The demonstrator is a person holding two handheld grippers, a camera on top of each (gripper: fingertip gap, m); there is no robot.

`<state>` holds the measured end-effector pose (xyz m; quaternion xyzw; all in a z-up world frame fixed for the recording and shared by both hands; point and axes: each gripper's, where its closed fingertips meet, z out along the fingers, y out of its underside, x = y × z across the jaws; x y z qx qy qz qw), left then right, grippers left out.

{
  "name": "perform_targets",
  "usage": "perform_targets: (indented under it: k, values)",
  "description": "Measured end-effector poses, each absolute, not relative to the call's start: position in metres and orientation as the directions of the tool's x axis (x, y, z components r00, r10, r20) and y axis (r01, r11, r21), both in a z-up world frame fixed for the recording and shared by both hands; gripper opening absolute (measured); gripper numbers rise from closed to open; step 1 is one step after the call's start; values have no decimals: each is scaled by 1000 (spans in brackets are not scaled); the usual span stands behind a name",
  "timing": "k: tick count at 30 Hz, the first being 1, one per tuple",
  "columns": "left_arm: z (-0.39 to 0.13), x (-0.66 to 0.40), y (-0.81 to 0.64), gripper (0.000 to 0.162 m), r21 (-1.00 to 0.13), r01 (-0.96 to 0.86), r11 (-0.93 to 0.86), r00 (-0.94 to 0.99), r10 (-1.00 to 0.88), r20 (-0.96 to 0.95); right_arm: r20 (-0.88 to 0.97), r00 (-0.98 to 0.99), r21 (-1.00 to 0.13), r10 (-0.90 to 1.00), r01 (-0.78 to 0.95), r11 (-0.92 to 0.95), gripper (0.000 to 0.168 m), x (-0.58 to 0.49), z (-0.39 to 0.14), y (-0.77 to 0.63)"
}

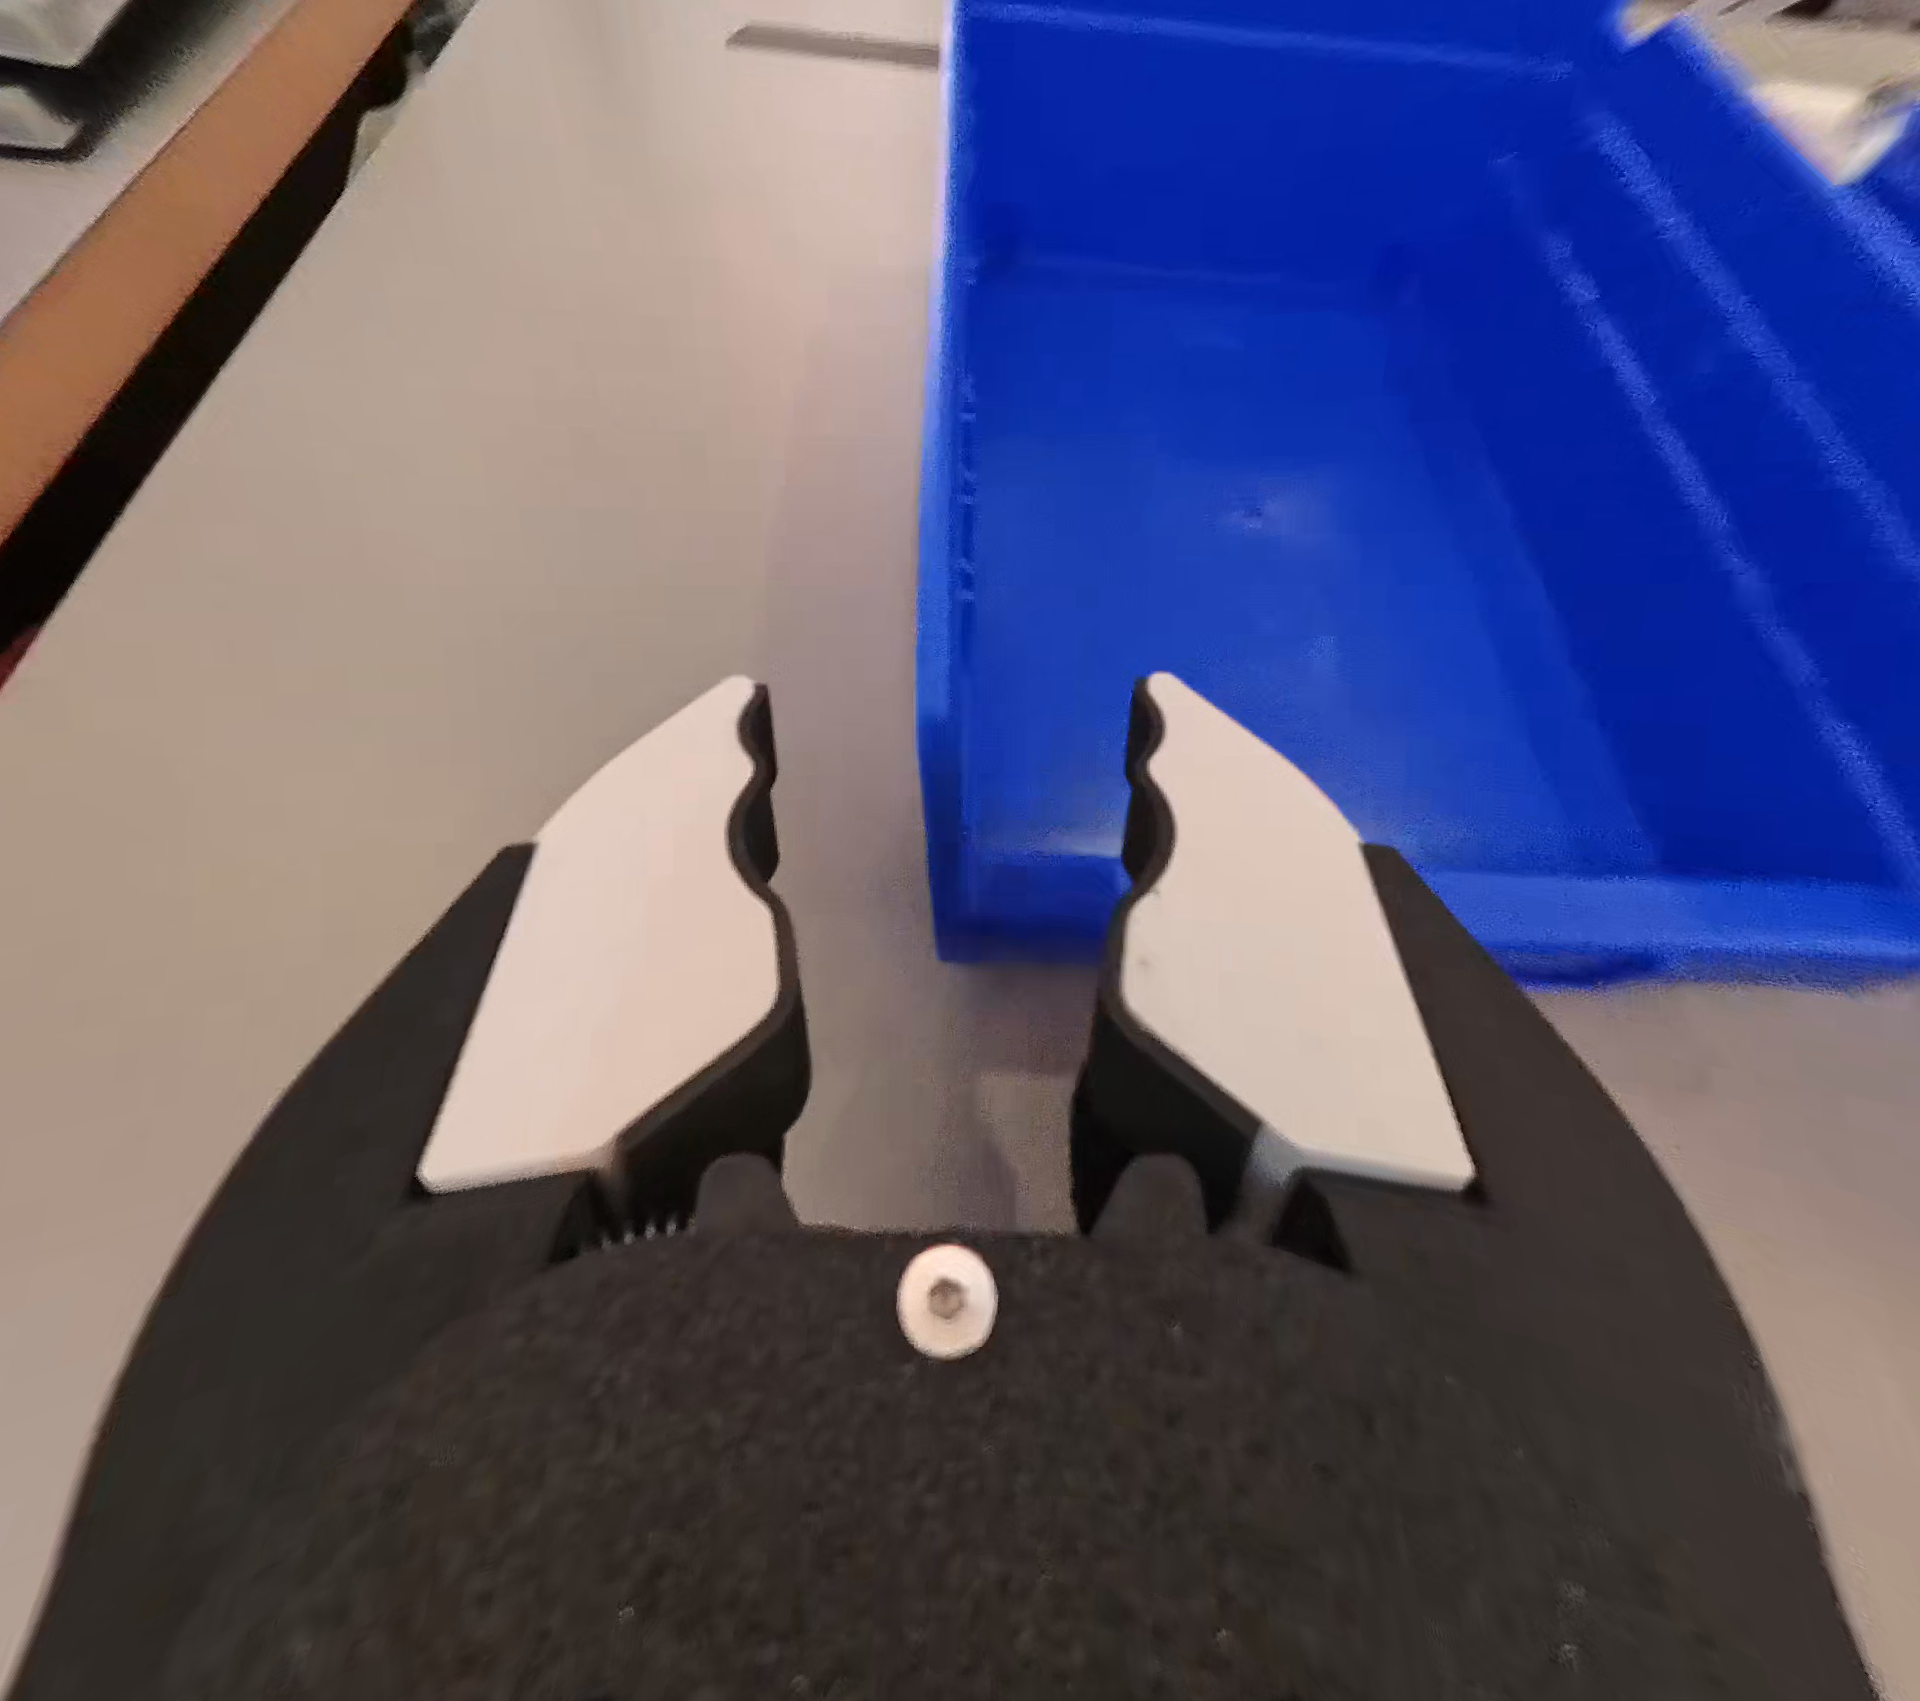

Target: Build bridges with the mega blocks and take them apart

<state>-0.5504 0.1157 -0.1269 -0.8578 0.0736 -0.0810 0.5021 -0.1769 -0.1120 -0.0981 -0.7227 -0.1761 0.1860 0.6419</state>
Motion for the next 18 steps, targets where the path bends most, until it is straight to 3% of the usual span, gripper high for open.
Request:
perform_targets:
  k: [1, 2, 3, 10, 18]
  values:
    - [-131, -552, 121, 49, -870, -41, -492, 982, -180, 55, -35, 864, -993, 503, 28, -116, 27, -180, -100, -113]
    - [-131, -551, 123, 17, -873, -23, -487, 984, -164, 65, -29, 858, -992, 512, 40, -123, 27, -184, -103, -113]
    - [-130, -548, 122, 6, -877, 5, -481, 983, -159, 93, -26, 853, -990, 522, 52, -133, 27, -187, -107, -114]
    - [-131, -541, 66, 3, -875, -1, -484, 986, -146, 80, -17, 837, -962, 547, 135, -237, 29, -232, -134, -118]
    - [-129, -557, -42, 3, -911, 82, -405, 995, -10, 95, -128, 799, -946, 587, 78, -313, 43, -340, -120, -104]
